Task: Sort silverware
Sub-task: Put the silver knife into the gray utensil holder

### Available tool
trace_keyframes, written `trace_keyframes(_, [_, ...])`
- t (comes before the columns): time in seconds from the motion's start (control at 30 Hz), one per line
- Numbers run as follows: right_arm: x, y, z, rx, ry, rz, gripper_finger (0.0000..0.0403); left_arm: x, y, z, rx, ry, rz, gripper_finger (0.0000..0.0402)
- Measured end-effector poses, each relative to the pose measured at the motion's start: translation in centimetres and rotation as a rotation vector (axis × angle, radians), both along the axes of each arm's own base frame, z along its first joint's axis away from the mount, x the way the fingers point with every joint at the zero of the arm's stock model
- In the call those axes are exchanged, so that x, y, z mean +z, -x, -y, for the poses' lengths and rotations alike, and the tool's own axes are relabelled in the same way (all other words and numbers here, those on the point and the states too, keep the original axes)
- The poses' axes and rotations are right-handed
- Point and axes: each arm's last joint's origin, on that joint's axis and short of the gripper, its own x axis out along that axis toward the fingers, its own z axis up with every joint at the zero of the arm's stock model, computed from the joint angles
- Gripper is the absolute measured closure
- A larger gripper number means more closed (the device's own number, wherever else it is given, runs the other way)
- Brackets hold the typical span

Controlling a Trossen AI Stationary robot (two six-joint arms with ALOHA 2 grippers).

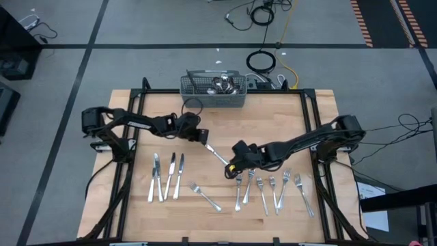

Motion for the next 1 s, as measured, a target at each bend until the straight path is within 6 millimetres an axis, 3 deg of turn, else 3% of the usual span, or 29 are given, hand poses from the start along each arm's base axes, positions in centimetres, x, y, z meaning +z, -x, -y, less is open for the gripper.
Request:
trace_keyframes(0.23, [-2.8,-1.5,-0.7,0.018,-0.04,-0.076,0.0403,2.4,1.2,-1.0,0.003,-0.022,0.05,0.0393])
trace_keyframes(0.5, [-3.6,-1.7,-0.5,-0.019,-0.02,-0.125,0.0403,2.0,3.0,-1.7,-0.036,-0.07,-0.112,0.0393])
trace_keyframes(0.77, [-3.8,-1.6,-0.3,-0.006,-0.02,-0.157,0.0403,2.0,3.1,-1.7,-0.066,-0.093,-0.119,0.0393])
trace_keyframes(1.0, [-5.3,-1.8,-0.5,0.018,-0.031,-0.204,0.0403,2.0,3.1,-1.7,-0.076,-0.102,-0.12,0.0393])
